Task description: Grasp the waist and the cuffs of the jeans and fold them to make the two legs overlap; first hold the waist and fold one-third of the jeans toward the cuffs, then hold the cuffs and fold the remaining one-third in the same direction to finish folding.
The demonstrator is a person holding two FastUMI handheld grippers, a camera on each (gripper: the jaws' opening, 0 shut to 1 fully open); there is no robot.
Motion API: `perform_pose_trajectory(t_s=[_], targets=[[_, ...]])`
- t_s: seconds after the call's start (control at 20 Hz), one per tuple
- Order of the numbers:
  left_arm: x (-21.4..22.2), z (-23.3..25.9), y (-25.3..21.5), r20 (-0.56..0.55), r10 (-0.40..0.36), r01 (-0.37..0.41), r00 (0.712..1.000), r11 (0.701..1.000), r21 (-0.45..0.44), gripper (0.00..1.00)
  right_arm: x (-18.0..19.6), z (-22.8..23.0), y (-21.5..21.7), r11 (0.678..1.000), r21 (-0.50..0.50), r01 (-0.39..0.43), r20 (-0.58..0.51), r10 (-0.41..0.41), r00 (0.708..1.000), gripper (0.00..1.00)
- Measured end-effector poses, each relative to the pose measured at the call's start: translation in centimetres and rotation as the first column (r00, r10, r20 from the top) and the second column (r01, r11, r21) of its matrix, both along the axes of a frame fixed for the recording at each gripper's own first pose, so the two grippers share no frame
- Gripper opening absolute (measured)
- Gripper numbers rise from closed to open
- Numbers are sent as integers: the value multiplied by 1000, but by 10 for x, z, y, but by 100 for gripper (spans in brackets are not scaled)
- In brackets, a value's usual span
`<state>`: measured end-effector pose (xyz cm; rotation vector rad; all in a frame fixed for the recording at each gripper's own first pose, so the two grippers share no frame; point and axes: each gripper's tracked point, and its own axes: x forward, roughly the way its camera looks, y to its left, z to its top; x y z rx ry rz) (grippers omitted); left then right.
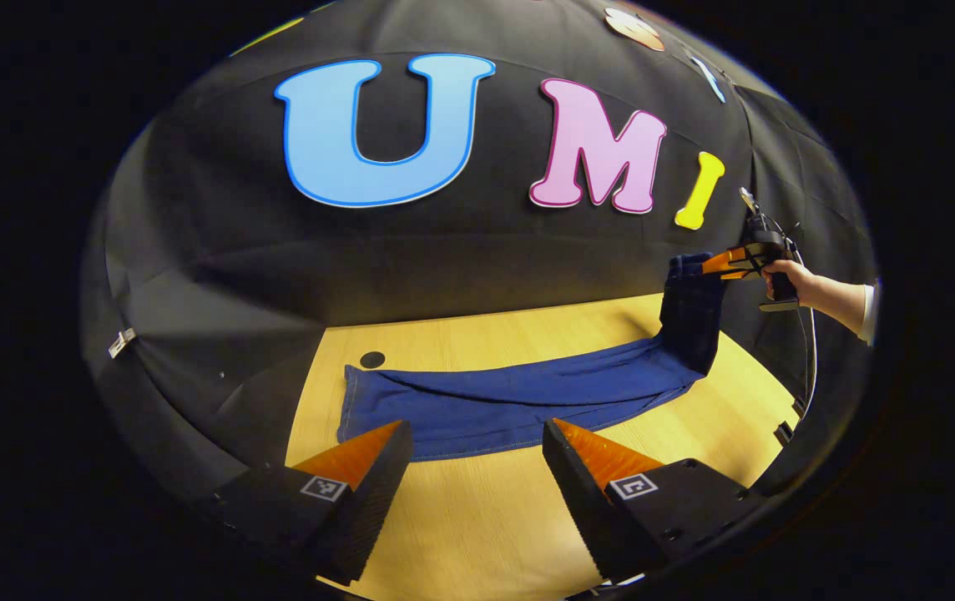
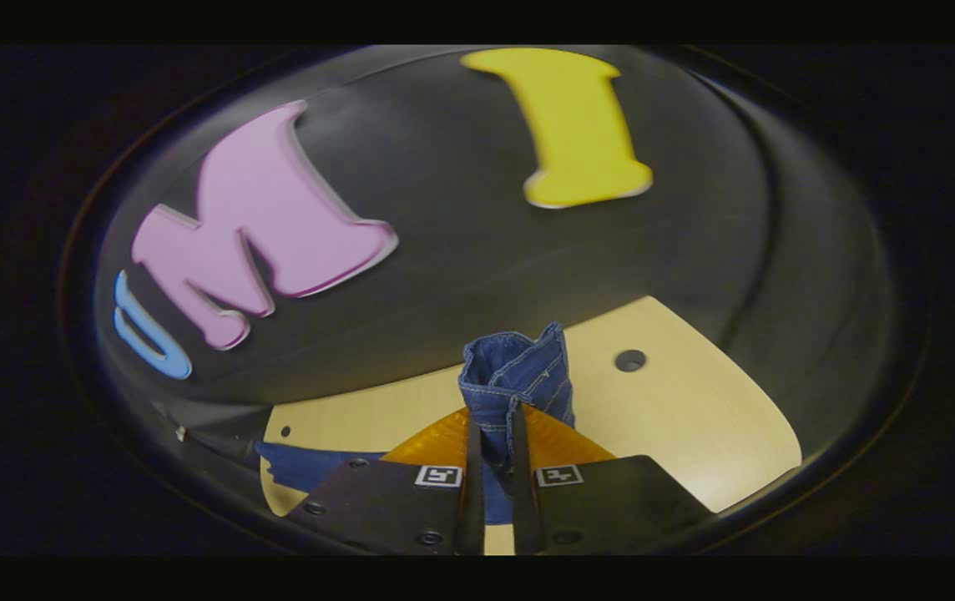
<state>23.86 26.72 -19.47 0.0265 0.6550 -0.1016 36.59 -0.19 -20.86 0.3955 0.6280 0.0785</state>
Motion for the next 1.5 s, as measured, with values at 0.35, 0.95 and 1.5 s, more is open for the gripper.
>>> perform_pose_trajectory(t_s=[0.35, 0.95, 1.5], targets=[[-36, -1, 31, -14, 98, -98, 995, 995, -29, 98, -34, -30, 188, 957, -35, -287, 7, 287, 958, 17], [-40, -49, 53, -142, 220, -239, 965, 962, -131, 98, -114, -183, 317, 838, -64, -543, -194, 523, 830, 18], [16, -92, 68, -277, 261, -330, 925, 911, -246, 97, -129, -139, 323, 775, 54, -629, -110, 631, 768, 98]])
